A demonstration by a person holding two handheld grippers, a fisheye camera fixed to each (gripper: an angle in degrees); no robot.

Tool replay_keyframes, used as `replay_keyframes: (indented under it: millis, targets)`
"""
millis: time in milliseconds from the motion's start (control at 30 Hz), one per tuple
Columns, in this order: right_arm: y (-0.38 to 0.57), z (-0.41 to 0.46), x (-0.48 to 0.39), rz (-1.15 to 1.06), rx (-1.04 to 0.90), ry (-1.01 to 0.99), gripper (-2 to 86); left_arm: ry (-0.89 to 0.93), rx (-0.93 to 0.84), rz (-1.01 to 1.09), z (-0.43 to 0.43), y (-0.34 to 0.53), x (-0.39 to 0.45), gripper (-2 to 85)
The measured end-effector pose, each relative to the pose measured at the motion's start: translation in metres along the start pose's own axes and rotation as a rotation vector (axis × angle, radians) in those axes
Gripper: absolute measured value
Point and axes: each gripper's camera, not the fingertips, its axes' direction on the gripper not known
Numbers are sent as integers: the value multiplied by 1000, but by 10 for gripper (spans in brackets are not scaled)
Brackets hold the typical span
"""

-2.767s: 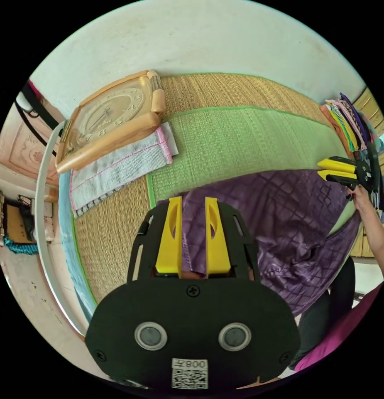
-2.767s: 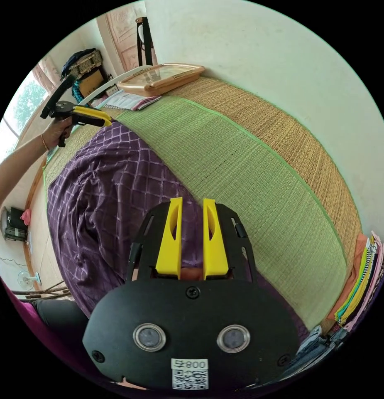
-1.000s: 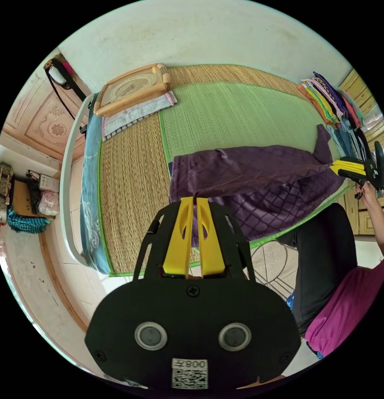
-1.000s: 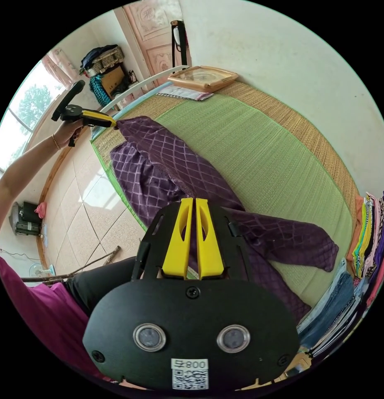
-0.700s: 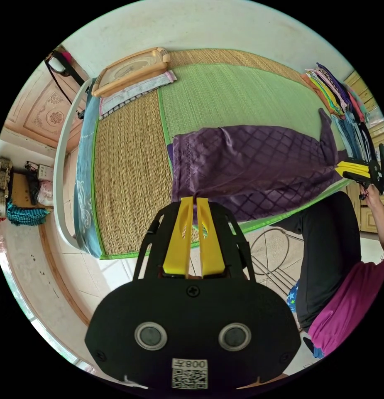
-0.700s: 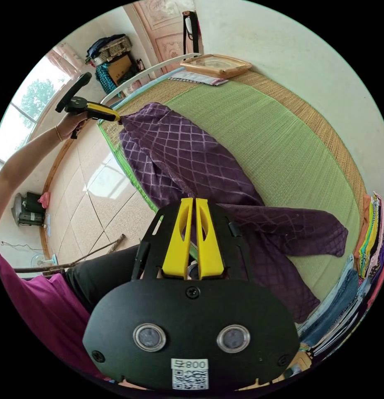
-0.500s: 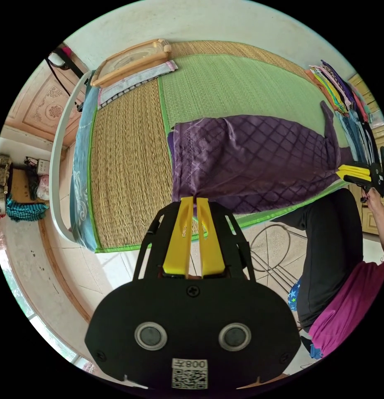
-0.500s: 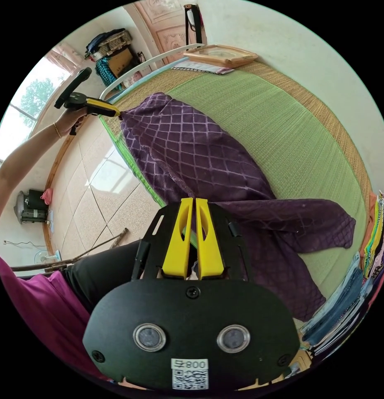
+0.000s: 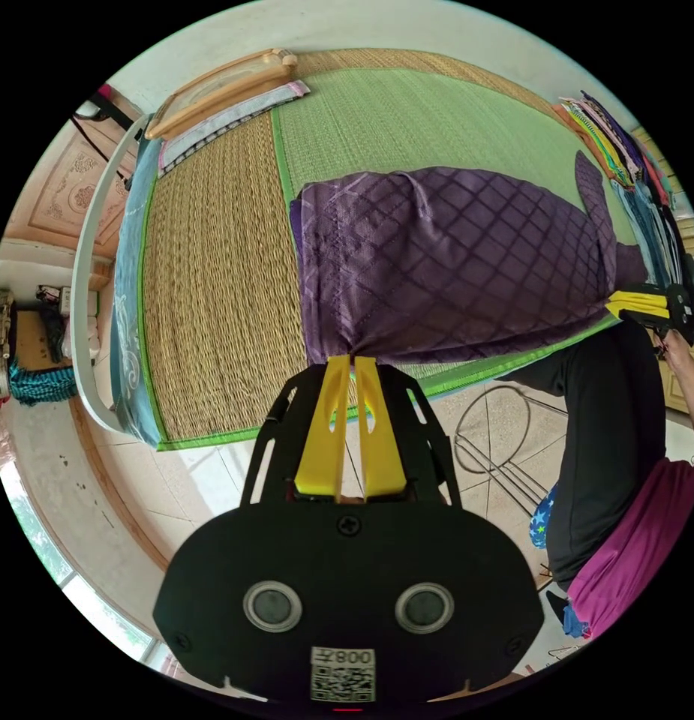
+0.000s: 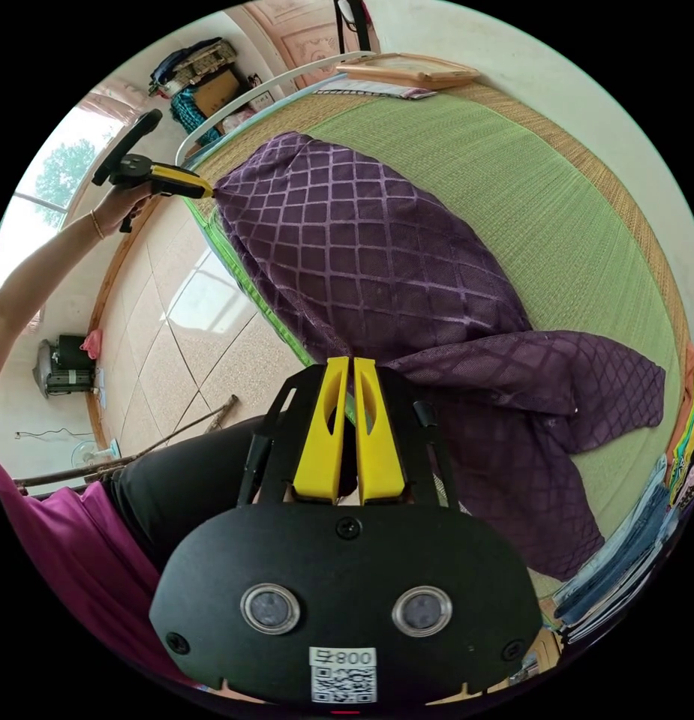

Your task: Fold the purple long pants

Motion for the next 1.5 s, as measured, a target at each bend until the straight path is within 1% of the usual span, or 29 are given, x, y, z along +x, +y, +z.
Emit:
replay_keyframes:
  millis: [367, 767, 867, 967, 1133, 1233, 1300, 1333, 1400, 1433, 1500]
  targets:
    - [-25, 39, -9, 10, -33, -12, 9, 23, -14, -21, 23, 55, 20, 8]
    - [-34, 56, -25, 15, 36, -35, 11, 52, 30, -93, 34, 119, 48, 9]
    - [-35, 72, -26, 10, 28, -38, 10, 68, 30, -112, 40, 133, 57, 9]
    - [-40, 98, -27, 3, -2, -20, 10, 85, 56, -122, 40, 149, 68, 9]
    - [-47, 122, -22, 17, 18, -38, 12, 117, 139, -183, 34, 186, 84, 4]
    - [-47, 134, -18, 26, 35, -63, 18, 193, 265, -205, 24, 213, 106, 3]
    - [-47, 141, -14, 46, 48, -83, 21, 294, 322, -157, 22, 220, 140, 2]
    - [-47, 146, -11, 66, 57, -106, 23, 320, 333, -141, 22, 220, 151, 2]
    - [-47, 152, -4, 108, 70, -142, 24, 439, 357, -64, 30, 213, 200, 2]
    - [-46, 156, 0, 128, 81, -163, 25, 469, 360, -45, 32, 209, 213, 2]
    - [-44, 161, 6, 149, 99, -194, 25, 572, 347, 34, 45, 189, 265, 2]
